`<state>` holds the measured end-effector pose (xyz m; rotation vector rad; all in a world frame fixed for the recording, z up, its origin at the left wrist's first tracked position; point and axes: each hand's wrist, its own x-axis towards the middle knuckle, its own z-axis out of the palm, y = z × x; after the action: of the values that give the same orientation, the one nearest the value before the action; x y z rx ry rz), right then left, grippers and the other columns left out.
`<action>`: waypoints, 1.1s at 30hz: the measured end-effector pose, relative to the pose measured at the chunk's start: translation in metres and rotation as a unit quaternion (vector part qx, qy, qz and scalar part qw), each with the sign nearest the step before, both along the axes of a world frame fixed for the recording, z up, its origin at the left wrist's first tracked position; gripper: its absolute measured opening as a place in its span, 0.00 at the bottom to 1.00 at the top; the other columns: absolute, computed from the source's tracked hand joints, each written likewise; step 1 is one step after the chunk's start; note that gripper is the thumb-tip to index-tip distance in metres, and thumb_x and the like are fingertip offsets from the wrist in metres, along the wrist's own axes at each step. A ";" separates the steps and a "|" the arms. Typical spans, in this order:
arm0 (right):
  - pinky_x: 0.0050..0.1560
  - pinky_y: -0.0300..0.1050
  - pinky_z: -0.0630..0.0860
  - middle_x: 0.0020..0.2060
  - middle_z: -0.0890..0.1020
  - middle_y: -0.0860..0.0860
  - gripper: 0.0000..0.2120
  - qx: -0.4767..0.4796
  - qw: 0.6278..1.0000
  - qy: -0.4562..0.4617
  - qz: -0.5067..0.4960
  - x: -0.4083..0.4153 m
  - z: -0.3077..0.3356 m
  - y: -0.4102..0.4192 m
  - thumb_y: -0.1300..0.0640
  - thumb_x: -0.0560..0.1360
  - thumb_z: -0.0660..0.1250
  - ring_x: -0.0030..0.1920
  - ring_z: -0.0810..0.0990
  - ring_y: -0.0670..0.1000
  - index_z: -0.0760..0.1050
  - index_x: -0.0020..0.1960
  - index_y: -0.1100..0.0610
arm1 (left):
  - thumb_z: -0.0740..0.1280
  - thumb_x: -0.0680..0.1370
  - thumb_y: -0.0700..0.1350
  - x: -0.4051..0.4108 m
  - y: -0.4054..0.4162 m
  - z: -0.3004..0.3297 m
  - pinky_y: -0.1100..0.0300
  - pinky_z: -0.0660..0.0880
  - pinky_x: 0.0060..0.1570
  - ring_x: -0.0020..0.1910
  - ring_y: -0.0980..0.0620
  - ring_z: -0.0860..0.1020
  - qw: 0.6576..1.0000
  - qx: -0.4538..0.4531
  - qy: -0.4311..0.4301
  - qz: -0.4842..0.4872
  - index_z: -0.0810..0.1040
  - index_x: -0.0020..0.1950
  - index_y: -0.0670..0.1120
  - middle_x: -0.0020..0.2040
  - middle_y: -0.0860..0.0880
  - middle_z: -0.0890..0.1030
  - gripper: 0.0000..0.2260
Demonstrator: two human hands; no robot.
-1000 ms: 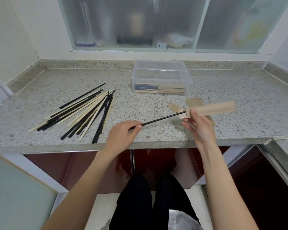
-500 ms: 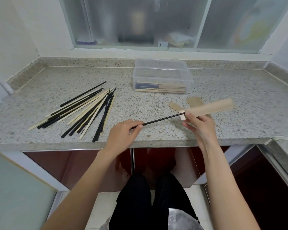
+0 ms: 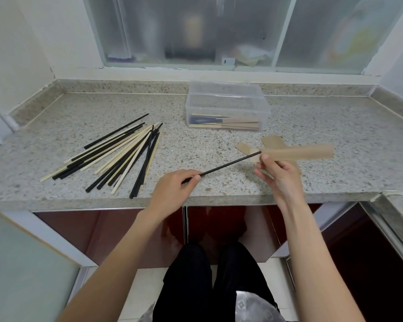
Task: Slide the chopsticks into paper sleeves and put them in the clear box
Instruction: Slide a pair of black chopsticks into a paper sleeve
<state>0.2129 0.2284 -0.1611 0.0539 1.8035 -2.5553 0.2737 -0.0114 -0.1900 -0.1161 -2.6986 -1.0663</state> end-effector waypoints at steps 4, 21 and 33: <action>0.49 0.44 0.81 0.39 0.84 0.49 0.03 -0.089 0.995 -0.022 0.036 -0.002 0.008 -0.010 0.63 0.76 0.65 0.44 0.83 0.49 0.78 0.46 0.58 | 0.61 0.80 0.51 0.001 0.012 0.000 0.69 0.70 0.38 0.38 0.63 0.75 1.000 0.000 -0.003 -0.004 0.80 0.57 0.51 0.45 0.58 0.82 0.11; 0.35 0.43 0.78 0.33 0.77 0.52 0.06 0.300 0.916 0.142 0.226 -0.041 0.057 -0.058 0.62 0.78 0.64 0.30 0.76 0.48 0.77 0.54 0.57 | 0.67 0.76 0.44 -0.061 0.036 0.075 0.62 0.78 0.50 0.49 0.53 0.81 0.901 0.432 -0.037 0.017 0.81 0.54 0.46 0.49 0.48 0.83 0.07; 0.39 0.43 0.67 0.33 0.77 0.55 0.07 0.415 0.862 0.215 0.195 -0.058 0.051 -0.069 0.56 0.75 0.69 0.34 0.71 0.48 0.81 0.44 0.60 | 0.66 0.77 0.40 -0.063 0.027 0.061 0.59 0.79 0.48 0.48 0.52 0.81 0.881 0.469 -0.018 0.067 0.78 0.51 0.46 0.47 0.47 0.82 0.05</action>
<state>0.1546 0.1597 -0.1103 -0.8321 2.5866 -1.4365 0.2104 0.0154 -0.1288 0.2586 -1.8778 -2.1678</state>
